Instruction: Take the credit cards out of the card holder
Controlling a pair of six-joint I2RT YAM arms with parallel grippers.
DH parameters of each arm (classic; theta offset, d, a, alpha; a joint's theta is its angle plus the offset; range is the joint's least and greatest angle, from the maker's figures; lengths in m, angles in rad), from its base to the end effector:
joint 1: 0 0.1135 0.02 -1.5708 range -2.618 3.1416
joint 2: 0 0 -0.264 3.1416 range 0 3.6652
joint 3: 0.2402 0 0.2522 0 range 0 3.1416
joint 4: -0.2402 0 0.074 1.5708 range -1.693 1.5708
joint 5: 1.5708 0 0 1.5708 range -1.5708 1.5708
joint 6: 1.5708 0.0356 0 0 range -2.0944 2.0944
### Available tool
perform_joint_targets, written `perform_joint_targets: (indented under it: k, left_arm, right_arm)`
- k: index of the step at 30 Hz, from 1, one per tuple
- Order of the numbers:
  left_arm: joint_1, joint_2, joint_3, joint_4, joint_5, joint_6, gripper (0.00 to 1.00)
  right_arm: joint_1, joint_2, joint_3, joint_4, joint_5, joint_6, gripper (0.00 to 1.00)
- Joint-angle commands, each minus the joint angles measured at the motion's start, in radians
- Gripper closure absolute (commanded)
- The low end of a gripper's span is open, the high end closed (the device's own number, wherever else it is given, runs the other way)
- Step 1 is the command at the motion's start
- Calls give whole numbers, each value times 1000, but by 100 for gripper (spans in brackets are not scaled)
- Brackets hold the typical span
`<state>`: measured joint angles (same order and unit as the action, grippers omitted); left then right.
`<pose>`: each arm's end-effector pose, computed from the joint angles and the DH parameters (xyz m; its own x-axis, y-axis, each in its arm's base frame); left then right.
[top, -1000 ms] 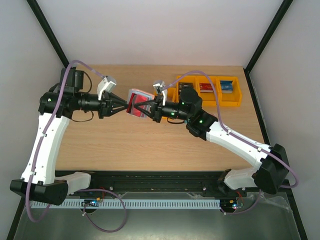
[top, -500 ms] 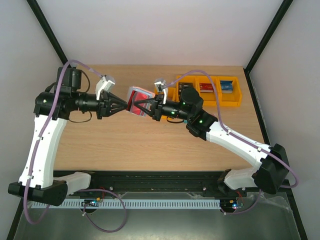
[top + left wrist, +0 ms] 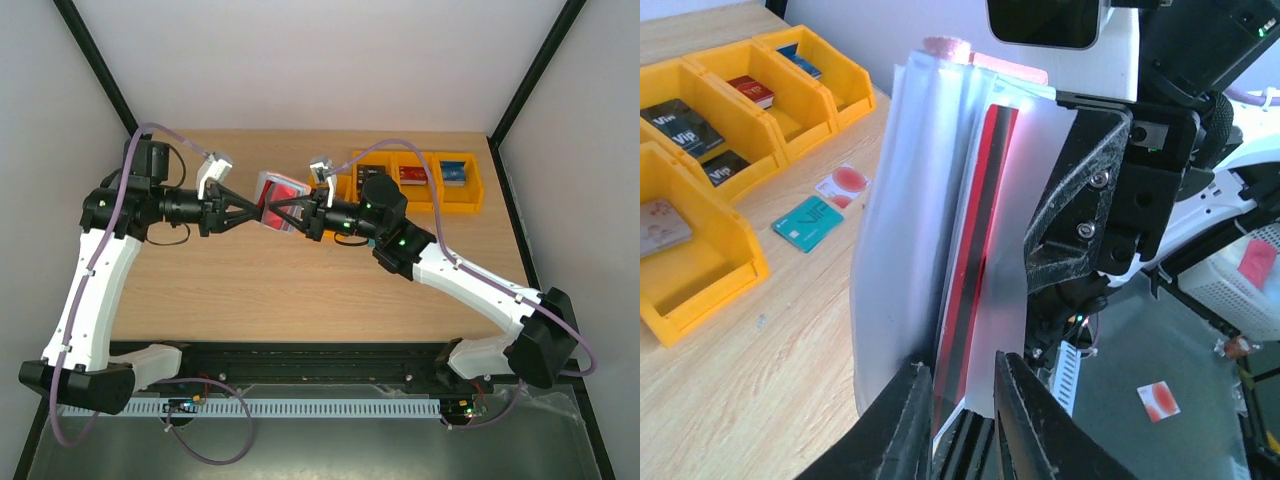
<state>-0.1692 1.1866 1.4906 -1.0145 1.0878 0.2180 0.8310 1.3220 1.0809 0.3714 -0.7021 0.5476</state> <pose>0.1972 -0.0657 0.4298 -0.4676 0.1818 -0.8650 0.8615 0.3128 -0.4000 0.1903 0.2426 0.3823 -0.4436 0.1037 -0.8902 -0.8956 -0.0143 0.4446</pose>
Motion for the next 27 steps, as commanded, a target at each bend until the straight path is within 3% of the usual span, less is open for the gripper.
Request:
perform_joint_targets:
  k: [1, 7, 11, 16, 22, 27]
  left_arm:
    - [-19, -7, -42, 41, 51, -25, 81]
    - [-42, -11, -86, 71, 55, 1, 83]
    - [-49, -9, -93, 84, 64, 7, 97]
    - [-36, -10, -26, -23, 146, 117, 98]
    - [56, -14, -19, -45, 172, 101, 98]
    - [101, -10, 20, -194, 260, 240, 98]
  right_arm:
    - [5, -1, 9, 88, -32, 17, 98]
    - [6, 25, 17, 162, -33, 67, 98]
    - [5, 36, 19, 162, -33, 67, 98]
    - [5, 10, 6, 105, -44, 7, 98]
    - [3, -54, -26, -14, -50, -93, 86]
    - [0, -90, -44, -81, -53, -138, 90]
